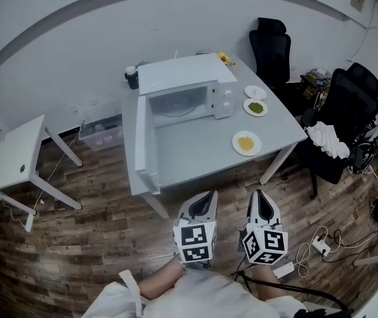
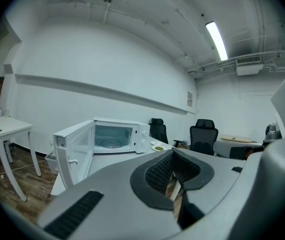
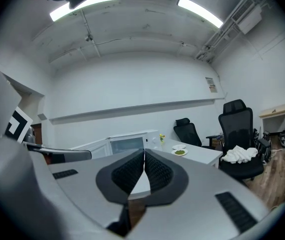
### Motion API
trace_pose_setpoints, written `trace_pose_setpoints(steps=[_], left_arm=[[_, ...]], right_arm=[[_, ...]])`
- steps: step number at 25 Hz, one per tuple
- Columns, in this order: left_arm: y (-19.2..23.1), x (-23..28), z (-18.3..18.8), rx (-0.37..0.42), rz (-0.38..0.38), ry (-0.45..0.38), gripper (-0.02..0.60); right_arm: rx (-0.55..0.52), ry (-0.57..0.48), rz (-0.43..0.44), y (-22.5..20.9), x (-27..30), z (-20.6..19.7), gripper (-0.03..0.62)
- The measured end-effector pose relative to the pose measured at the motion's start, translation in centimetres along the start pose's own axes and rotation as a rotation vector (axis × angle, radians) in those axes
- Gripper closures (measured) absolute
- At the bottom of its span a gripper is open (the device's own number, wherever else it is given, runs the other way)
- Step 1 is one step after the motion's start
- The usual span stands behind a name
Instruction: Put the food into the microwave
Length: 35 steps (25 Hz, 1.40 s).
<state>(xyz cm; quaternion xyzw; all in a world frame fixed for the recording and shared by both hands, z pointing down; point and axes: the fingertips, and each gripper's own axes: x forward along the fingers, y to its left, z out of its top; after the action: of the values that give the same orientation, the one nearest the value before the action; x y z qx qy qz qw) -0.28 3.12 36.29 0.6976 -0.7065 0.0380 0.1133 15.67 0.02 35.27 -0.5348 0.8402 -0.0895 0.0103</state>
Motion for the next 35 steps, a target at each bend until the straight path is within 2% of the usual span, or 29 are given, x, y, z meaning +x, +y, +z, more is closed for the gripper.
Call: trace_pose_setpoints(steps=[17,26,35], left_arm=[[2.4,17.0,4.2,-0.024,0.039,-0.003,0.272],[3.5,21.1,3.5,-0.039,0.072,0.043,0.272],[1.8,24.1,1.4,-0.066,0.128,0.106,0.272]], right_arm=[[-0.033,0.026,0.081,-3.4,17.7,2.6,0.576],[-0.016,0.075,0.102,-4.6,22.3,1.4,0.576],[-0.018,0.146,0.145,-8.0,25.3,0.0,0.576]])
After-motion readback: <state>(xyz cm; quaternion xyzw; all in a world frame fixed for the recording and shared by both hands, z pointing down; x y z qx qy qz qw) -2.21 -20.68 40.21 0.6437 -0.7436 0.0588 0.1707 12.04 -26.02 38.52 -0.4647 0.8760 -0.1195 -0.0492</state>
